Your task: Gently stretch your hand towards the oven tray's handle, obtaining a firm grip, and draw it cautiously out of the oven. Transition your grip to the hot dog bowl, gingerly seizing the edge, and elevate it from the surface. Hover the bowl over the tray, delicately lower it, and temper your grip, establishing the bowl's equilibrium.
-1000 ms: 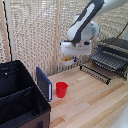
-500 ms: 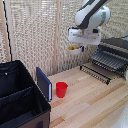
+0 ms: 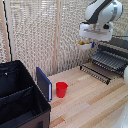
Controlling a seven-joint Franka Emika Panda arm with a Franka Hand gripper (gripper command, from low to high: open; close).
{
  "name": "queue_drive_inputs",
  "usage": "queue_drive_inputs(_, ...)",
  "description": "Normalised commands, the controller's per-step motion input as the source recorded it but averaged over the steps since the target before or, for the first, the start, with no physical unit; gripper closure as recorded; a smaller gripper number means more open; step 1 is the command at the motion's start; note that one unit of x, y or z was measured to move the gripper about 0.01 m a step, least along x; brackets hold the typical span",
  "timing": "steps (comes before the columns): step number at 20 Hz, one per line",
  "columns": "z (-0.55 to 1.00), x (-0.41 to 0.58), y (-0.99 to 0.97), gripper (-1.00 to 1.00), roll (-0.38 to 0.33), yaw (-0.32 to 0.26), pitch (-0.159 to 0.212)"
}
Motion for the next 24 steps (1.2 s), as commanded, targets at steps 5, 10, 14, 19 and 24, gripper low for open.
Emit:
queue_drive_inputs(5,0.08,0.000,-0.76,1.00,0.013,-0.147,0.000)
queue_drive_inputs(10,0.01,0.000,-0.79,1.00,0.007,-0.142,0.000)
queue_drive_inputs(14,0.00,0.000,-0.80,1.00,0.011,-0.135,0.000)
queue_drive_inputs(19,-0.02,0.044,-0.79,1.00,0.024,-0.095,0.003)
queue_drive_inputs(24,-0.07,0.057,-0.43,1.00,0.014,-0.007,-0.023)
